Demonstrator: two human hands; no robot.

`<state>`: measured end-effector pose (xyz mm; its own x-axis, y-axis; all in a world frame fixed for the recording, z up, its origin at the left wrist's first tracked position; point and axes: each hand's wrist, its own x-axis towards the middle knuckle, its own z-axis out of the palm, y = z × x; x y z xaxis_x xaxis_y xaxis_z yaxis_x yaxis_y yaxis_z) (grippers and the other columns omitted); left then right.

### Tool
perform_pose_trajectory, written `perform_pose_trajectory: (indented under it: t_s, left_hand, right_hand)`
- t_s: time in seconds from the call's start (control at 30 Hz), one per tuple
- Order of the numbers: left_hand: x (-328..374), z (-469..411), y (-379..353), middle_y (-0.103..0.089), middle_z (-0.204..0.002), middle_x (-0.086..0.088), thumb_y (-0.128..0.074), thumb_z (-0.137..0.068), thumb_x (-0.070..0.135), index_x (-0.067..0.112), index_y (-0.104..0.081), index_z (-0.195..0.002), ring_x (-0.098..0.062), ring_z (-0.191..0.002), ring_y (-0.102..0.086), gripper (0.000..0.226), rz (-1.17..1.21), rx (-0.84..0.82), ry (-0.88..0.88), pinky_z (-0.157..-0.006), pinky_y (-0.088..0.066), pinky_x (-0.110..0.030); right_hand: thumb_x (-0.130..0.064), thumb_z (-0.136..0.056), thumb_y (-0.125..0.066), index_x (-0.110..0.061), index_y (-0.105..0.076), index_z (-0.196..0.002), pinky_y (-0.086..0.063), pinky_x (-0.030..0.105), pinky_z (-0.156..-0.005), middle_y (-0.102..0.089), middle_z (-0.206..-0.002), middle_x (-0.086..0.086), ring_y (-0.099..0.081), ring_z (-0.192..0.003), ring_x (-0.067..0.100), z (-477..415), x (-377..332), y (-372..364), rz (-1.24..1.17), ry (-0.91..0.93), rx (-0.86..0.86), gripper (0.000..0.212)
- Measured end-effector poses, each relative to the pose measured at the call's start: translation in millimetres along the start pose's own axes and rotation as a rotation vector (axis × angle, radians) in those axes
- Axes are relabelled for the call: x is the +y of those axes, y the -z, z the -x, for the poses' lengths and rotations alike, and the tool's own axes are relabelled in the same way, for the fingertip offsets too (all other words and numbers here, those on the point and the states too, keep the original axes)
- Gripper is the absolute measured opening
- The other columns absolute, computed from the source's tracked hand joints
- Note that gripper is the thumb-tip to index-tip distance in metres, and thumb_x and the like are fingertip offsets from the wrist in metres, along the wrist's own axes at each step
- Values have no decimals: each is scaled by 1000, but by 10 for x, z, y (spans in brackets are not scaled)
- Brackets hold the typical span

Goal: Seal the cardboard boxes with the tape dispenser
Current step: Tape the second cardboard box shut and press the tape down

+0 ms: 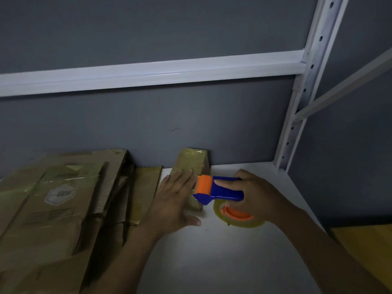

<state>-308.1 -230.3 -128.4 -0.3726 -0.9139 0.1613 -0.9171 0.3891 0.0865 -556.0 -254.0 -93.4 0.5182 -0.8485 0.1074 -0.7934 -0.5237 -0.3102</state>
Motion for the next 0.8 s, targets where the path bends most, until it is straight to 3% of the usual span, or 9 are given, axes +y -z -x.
perform_pose_trajectory:
  t_s: [0.07, 0.17, 0.27, 0.37, 0.53, 0.63, 0.8]
  left_hand:
    - [-41, -27, 1, 6, -159, 11, -67, -68, 72, 28, 4, -152, -11, -148, 6, 118, -24, 31, -8, -121, 0, -35]
    - [-92, -48, 8, -9, -162, 6, -71, -66, 69, 27, -8, -154, -15, -149, -8, 116, -26, 47, -12, -122, -11, -38]
    - [-69, -41, 43, -2, -162, 5, -70, -71, 67, 27, -5, -154, -15, -149, -3, 112, -4, 20, -11, -121, -5, -35]
    - [-54, -20, 76, 7, -158, 9, -66, -72, 69, 29, 2, -152, -14, -149, 1, 112, -20, 9, -16, -118, 2, -30]
    - [-57, -41, 82, 7, -161, 7, -62, -74, 71, 28, 3, -153, -13, -149, 5, 110, -51, -27, -14, -113, 8, -27]
    - [-35, -27, 84, 5, -160, 8, -67, -74, 66, 27, -4, -154, -13, -149, 2, 109, 12, -15, -18, -114, 6, -27]
    - [-6, -3, 81, 9, -159, 11, -67, -76, 64, 30, 1, -153, -10, -148, 7, 108, 5, -11, -10, -112, 10, -25]
  right_hand:
    - [-45, -86, -65, -38, -26, -147, -44, 18, -89, -41, -130, -9, -42, -117, 9, 41, 18, 18, -4, -5, 4, 73]
    - [-44, -86, -66, -38, -27, -147, -43, 18, -89, -41, -127, -8, -42, -113, 7, 187, 87, 77, -42, -34, -23, 73]
    - [-40, -84, -69, -38, -31, -145, -44, 18, -87, -40, -121, -8, -44, -108, 8, 365, 181, 122, -107, -91, -31, 72]
    - [-41, -86, -67, -41, -27, -146, -39, 16, -84, -40, -122, -6, -45, -107, 8, 409, 133, 118, -1, -75, -52, 72]
    - [-44, -87, -63, -47, -28, -144, -31, 17, -74, -33, -103, -8, -39, -88, 6, 396, -38, 150, 103, -66, -11, 67]
    - [-46, -88, -62, -45, -28, -145, -31, 18, -75, -40, -109, -5, -45, -91, 9, 429, -67, 159, 151, -56, -9, 66]
    - [-47, -91, -56, -38, -30, -146, -34, 22, -77, -45, -119, 3, -53, -105, 19, 307, -248, 87, 271, 8, -20, 62]
